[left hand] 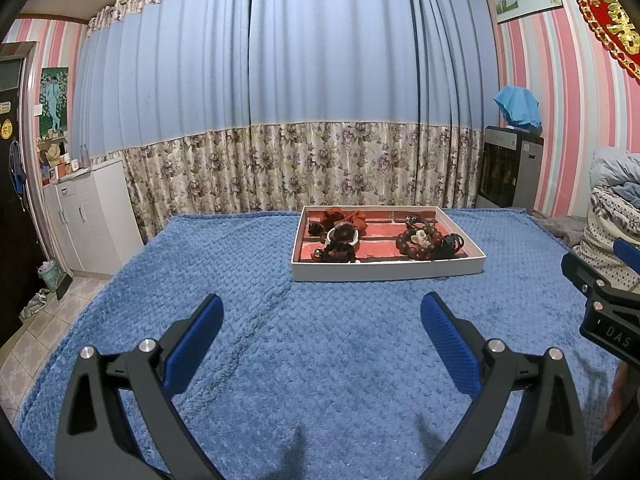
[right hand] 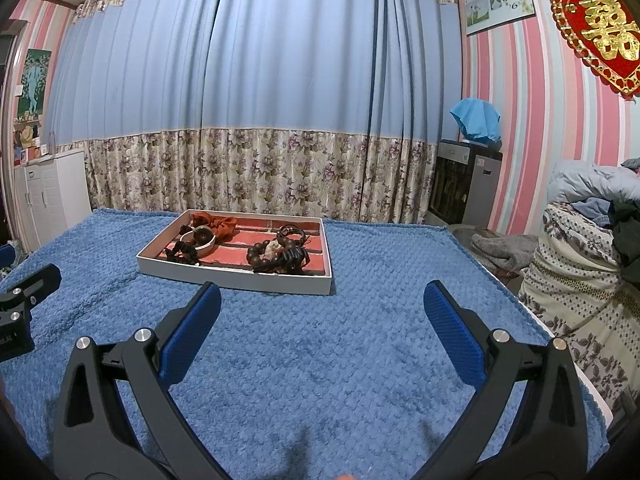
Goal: Organize jewelry
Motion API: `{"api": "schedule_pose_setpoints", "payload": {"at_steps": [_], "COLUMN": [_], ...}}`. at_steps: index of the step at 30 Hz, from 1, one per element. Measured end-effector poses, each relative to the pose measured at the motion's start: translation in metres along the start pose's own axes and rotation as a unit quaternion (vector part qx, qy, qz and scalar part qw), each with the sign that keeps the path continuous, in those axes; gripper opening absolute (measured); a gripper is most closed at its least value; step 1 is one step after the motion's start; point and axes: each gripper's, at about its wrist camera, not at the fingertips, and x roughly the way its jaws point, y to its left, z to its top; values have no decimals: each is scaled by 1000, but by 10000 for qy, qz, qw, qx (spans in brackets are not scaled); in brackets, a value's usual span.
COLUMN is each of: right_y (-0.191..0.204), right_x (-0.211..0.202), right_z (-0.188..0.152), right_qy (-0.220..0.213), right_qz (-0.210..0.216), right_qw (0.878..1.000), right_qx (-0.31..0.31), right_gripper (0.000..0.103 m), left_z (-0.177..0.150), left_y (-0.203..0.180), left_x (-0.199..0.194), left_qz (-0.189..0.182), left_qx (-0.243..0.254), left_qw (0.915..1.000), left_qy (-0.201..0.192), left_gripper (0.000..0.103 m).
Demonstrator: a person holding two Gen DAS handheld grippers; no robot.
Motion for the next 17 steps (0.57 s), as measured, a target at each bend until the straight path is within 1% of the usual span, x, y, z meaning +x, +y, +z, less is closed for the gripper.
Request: {"api": "schedule_pose_setpoints", "payload": {"at_steps": [7,12,17], "right_y": [-1,-1,0], "right_x": [0,0,-1], "right_z": [0,-1,-1], "right_qy": [5,9,11], "right_qz": [5,12,29], "right_qw": [10000,10000,10000], "right_qx": [-1,-2,2], "right_gripper": [99,99,99], "left_z": [0,6,7], "left_y": [0,0,0], "left_x": [0,-4,-4], "left_qz": [19,84,56], "left_qx": [5,5,-12], "left_qw": [10000,10000,10000], "left_qy": [-8,-35,-31], "left_gripper": [97,97,97]}}
